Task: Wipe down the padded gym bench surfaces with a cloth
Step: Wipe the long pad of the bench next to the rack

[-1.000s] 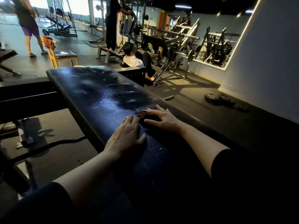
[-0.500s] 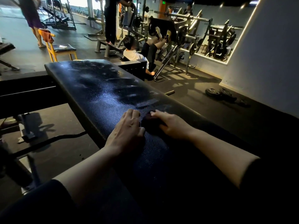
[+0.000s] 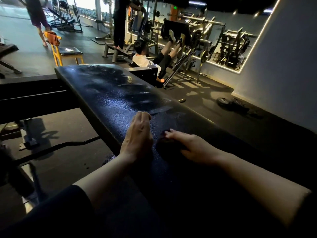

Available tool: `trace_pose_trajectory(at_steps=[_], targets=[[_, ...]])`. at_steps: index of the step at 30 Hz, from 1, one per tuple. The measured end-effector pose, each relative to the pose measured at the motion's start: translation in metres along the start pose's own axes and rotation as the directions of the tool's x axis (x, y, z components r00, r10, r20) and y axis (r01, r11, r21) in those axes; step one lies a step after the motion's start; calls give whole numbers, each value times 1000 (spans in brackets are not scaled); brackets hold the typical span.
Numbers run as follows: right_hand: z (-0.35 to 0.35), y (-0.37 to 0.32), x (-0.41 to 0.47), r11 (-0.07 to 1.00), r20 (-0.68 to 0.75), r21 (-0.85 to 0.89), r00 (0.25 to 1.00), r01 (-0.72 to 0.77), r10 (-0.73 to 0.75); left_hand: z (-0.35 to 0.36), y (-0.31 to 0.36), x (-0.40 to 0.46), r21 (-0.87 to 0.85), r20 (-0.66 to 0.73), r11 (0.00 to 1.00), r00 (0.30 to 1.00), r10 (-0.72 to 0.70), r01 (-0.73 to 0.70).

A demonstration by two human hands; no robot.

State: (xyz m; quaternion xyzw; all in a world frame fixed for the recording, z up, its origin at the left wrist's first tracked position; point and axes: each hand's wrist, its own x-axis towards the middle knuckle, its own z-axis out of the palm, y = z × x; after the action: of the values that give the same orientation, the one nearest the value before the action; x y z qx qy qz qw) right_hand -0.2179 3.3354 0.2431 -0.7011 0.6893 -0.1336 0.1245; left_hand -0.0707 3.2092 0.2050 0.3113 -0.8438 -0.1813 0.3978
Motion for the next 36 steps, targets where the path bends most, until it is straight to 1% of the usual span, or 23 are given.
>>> trace_pose_trajectory(at_steps=[2, 4, 5, 6, 8, 9, 10, 11, 13, 15, 16, 18, 20, 21, 23, 24, 26, 28, 30, 33, 36], targets=[[6, -11, 38, 997, -142, -26, 988, -69, 64, -3, 0, 1, -45, -40, 999, 999, -12, 10], [11, -19, 63, 994, -189, 24, 976, -105, 108, -13, -3, 2, -96, -107, 994, 992, -64, 54], [10, -20, 65, 994, -166, 38, 981, -99, 104, -18, -9, 3, -98, -132, 992, 987, -87, 74], [8, -20, 60, 994, -107, 52, 989, -93, 98, -24, -18, 4, -86, -142, 992, 985, -102, 90], [-1, -18, 40, 996, 68, 61, 996, -65, 61, -38, -44, 7, -57, -151, 993, 982, -114, 107], [-6, -17, 32, 999, 139, 25, 990, -22, 19, -44, -59, 8, -40, -145, 993, 982, -118, 113], [-8, -16, 30, 999, 173, -30, 985, 31, -25, -48, -73, 9, -23, -121, 992, 985, -127, 125], [-7, -15, 33, 994, 174, -88, 983, 71, -55, -50, -86, 10, -7, -79, 991, 988, -133, 133], [5, -17, 53, 983, 110, -139, 989, 116, -101, -45, -106, 9, 28, 20, 995, 995, -95, 94], [22, -21, 88, 981, 25, -147, 992, 126, -124, -36, -115, 7, 54, 73, 997, 995, -65, 62], [28, -26, 109, 982, -10, -156, 994, 108, -111, -31, -116, 6, 49, 71, 996, 995, -75, 71], [36, -35, 151, 986, -61, -163, 998, 25, -35, -27, -117, 6, -12, 36, 995, 994, -101, 102], [39, -43, 177, 984, -97, -170, 995, -50, 34, -28, -115, 4, -83, 2, 992, 996, -90, 90], [40, -47, 182, 985, -110, -163, 993, -64, 46, -29, -118, 3, -111, -11, 991, 997, -71, 69], [42, -53, 167, 995, -117, -88, 992, -49, 38, -33, -128, 1, -156, -32, 987, 999, -32, 27], [42, -56, 152, 999, -106, -45, 994, -11, 6, -35, -134, 0, -172, -45, 985, 999, -27, 19], [42, -62, 123, 996, -79, -10, 993, 83, -84, -39, -148, 3, -179, -54, 984, 998, -34, 24], [43, -63, 114, 993, -51, -9, 992, 116, -116, -44, -161, 8, -164, -44, 985, 997, -65, 57], [46, -64, 131, 992, -55, -11, 991, 122, -122, -48, -172, 14, -143, -42, 987, 995, -86, 79], [55, -66, 190, 990, -111, -34, 984, 135, -138, -49, -181, 20, -109, -45, 989, 993, -109, 103], [57, -70, 256, 998, -137, -40, 989, 57, -62, -50, -183, 26, -80, -37, 989, 992, -123, 120]])
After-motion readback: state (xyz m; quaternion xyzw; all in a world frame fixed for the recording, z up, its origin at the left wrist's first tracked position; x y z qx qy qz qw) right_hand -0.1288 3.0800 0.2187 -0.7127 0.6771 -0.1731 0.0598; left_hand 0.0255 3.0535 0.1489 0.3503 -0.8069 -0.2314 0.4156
